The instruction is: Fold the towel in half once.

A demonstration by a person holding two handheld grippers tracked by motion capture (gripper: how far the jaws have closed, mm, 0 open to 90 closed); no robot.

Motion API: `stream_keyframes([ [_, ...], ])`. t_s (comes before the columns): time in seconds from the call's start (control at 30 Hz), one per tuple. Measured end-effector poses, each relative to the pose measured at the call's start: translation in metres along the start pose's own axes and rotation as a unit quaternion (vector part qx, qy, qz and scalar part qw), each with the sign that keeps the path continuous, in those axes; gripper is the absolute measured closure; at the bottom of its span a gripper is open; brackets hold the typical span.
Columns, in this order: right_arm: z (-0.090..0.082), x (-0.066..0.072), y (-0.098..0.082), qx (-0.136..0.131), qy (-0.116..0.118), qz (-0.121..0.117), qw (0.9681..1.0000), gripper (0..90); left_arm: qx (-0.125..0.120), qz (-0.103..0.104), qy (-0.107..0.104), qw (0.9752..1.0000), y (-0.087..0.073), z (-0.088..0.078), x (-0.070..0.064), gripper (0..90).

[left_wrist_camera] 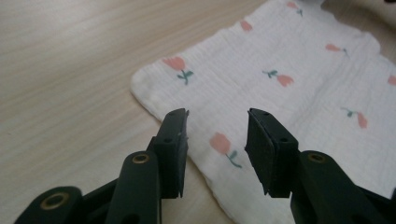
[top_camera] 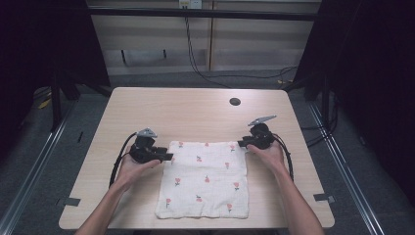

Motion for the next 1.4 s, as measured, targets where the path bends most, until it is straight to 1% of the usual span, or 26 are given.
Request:
stream_keyframes([
  [0.07,0.001,0.000,-0.002,-0.007,0.005,0.000,1.0000,66.7,-0.002,0.000,0.007,1.0000,0.003,-0.001,0.004,57.4],
  [0.17,0.000,0.001,-0.003,-0.005,0.003,0.001,1.0000,67.3,-0.001,0.000,0.014,0.9999,0.005,0.000,0.010,55.0],
  [0.2,0.001,0.002,-0.003,-0.006,0.008,-0.003,0.9999,73.0,-0.007,-0.010,0.022,0.9997,0.007,0.001,0.016,54.7],
  [0.23,0.001,0.002,-0.003,-0.006,0.008,-0.003,0.9999,73.0,-0.007,-0.010,0.022,0.9997,0.007,0.001,0.016,54.7],
  [0.27,0.001,0.002,-0.003,-0.006,0.008,-0.002,0.9999,77.1,-0.011,-0.015,0.023,0.9996,0.008,0.002,0.019,54.7],
  [0.33,0.002,0.004,-0.003,-0.006,0.023,-0.004,0.9997,83.9,-0.019,-0.022,0.028,0.9992,0.010,0.005,0.024,55.1],
  [0.37,0.002,0.004,-0.003,-0.006,0.023,-0.004,0.9997,83.9,-0.019,-0.022,0.028,0.9992,0.010,0.005,0.024,55.8],
  [0.4,0.003,0.006,-0.003,-0.007,0.033,-0.003,0.9994,85.7,-0.017,-0.019,0.032,0.9992,0.012,0.007,0.025,56.1],
  [0.43,0.003,0.006,-0.002,-0.008,0.033,-0.003,0.9994,86.2,-0.020,-0.022,0.027,0.9992,0.013,0.010,0.026,56.7],
  [0.5,0.002,0.006,-0.001,-0.010,0.034,0.003,0.9994,86.7,-0.018,-0.019,0.027,0.9993,0.014,0.012,0.028,59.1],
  [0.6,0.001,0.004,-0.001,-0.020,0.037,0.009,0.9991,86.9,-0.005,-0.027,0.029,0.9992,0.013,0.024,0.037,62.4],
  [0.7,0.000,0.004,-0.001,-0.023,0.036,0.011,0.9990,86.9,0.001,-0.031,0.035,0.9989,0.013,0.029,0.041,60.1],
  [0.73,-0.002,0.004,0.000,-0.022,0.035,0.014,0.9990,86.8,-0.001,-0.041,0.031,0.9987,0.014,0.033,0.044,59.8],
  [0.77,-0.002,0.003,0.000,-0.023,0.034,0.012,0.9991,86.9,0.004,-0.042,0.029,0.9987,0.014,0.035,0.046,60.0],
  [0.9,-0.002,0.004,0.000,-0.027,0.037,0.012,0.9989,86.7,0.004,-0.037,0.033,0.9988,0.013,0.041,0.044,62.9],
  [0.97,-0.003,0.004,0.001,-0.025,0.037,0.010,0.9990,86.6,-0.001,-0.041,0.036,0.9985,0.014,0.043,0.044,64.1],
  [1.03,-0.003,0.004,0.001,-0.027,0.039,0.013,0.9988,86.5,-0.003,-0.045,0.031,0.9985,0.014,0.045,0.043,64.5],
  [1.1,-0.003,0.003,0.001,-0.030,0.040,0.013,0.9987,86.5,0.000,-0.039,0.025,0.9989,0.015,0.047,0.041,66.4],
  [1.13,-0.003,0.003,0.000,-0.029,0.039,0.013,0.9987,86.5,0.006,-0.020,0.029,0.9994,0.017,0.050,0.037,67.9],
  [1.17,-0.003,0.003,0.000,-0.029,0.039,0.013,0.9987,86.5,0.006,-0.020,0.029,0.9994,0.017,0.050,0.037,69.3],
  [1.2,-0.002,0.004,0.000,-0.033,0.039,0.017,0.9986,86.5,0.014,0.002,0.034,0.9993,0.018,0.052,0.034,70.7],
  [1.23,-0.002,0.004,0.000,-0.033,0.039,0.017,0.9986,86.5,0.014,0.002,0.034,0.9993,0.018,0.052,0.034,72.4],
  [1.27,-0.002,0.006,0.001,-0.037,0.040,0.021,0.9983,86.5,0.022,0.013,0.035,0.9991,0.020,0.054,0.030,73.7],
  [1.3,-0.002,0.006,0.001,-0.037,0.040,0.021,0.9983,86.5,0.022,0.013,0.035,0.9991,0.020,0.054,0.030,75.6],
  [1.33,-0.001,0.008,0.002,-0.038,0.044,0.020,0.9981,86.6,0.031,0.023,0.035,0.9986,0.021,0.055,0.028,78.1],
  [1.4,-0.002,0.008,0.002,-0.036,0.043,0.018,0.9982,86.6,0.032,0.021,0.032,0.9987,0.021,0.055,0.029,82.9],
])
Point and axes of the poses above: each handheld gripper's, and its own axes: z roughly forward along the jaws, y roughly out of its top, x roughly to its left, the point moved 2 cm from there along z, roughly forward along the jaws, and after that the axes turned 6 degrees about -x, right-handed, at the moved point
